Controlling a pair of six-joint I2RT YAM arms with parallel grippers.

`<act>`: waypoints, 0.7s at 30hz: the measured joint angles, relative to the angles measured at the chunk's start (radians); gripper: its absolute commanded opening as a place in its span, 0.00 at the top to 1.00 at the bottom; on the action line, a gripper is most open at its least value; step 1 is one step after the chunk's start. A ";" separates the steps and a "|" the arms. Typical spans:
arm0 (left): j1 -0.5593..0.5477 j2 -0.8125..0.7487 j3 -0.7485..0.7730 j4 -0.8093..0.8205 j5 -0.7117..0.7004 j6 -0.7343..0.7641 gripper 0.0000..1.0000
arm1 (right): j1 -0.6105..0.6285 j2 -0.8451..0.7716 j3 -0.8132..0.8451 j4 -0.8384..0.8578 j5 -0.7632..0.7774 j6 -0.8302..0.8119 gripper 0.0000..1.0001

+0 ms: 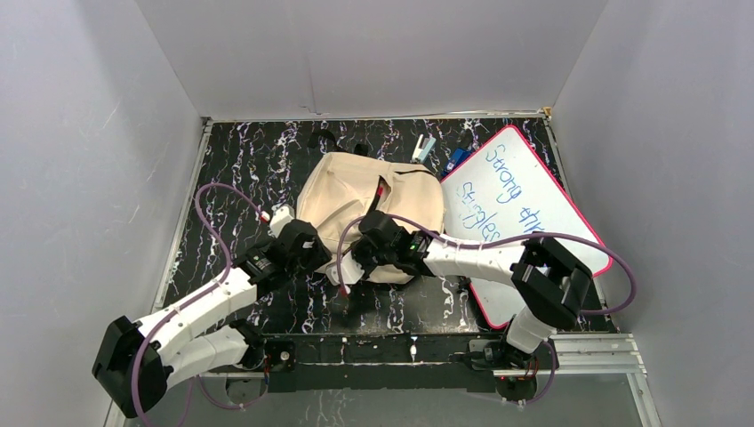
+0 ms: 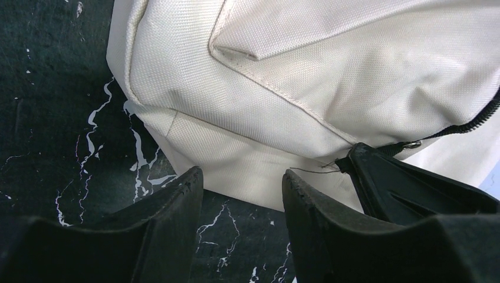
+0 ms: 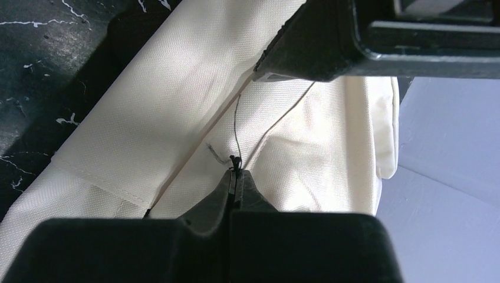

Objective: Pack the student bag
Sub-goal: Zip the student bag at the center of the board.

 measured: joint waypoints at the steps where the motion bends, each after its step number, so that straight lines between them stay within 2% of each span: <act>1: 0.000 -0.005 0.000 0.000 0.000 0.000 0.50 | -0.001 0.000 0.000 0.000 -0.001 0.009 1.00; 5: 0.001 -0.034 -0.004 0.001 0.000 0.008 0.47 | -0.011 -0.002 0.000 0.007 -0.015 0.070 1.00; 9: 0.001 -0.091 -0.030 0.016 0.000 0.036 0.37 | -0.035 -0.027 -0.019 0.047 -0.050 0.178 1.00; 14: 0.001 -0.132 -0.043 0.049 0.014 0.068 0.24 | -0.102 -0.095 -0.091 0.189 -0.102 0.404 1.00; 21: 0.001 -0.104 -0.050 0.139 0.039 0.021 0.20 | -0.185 -0.120 -0.118 0.346 -0.129 0.695 1.00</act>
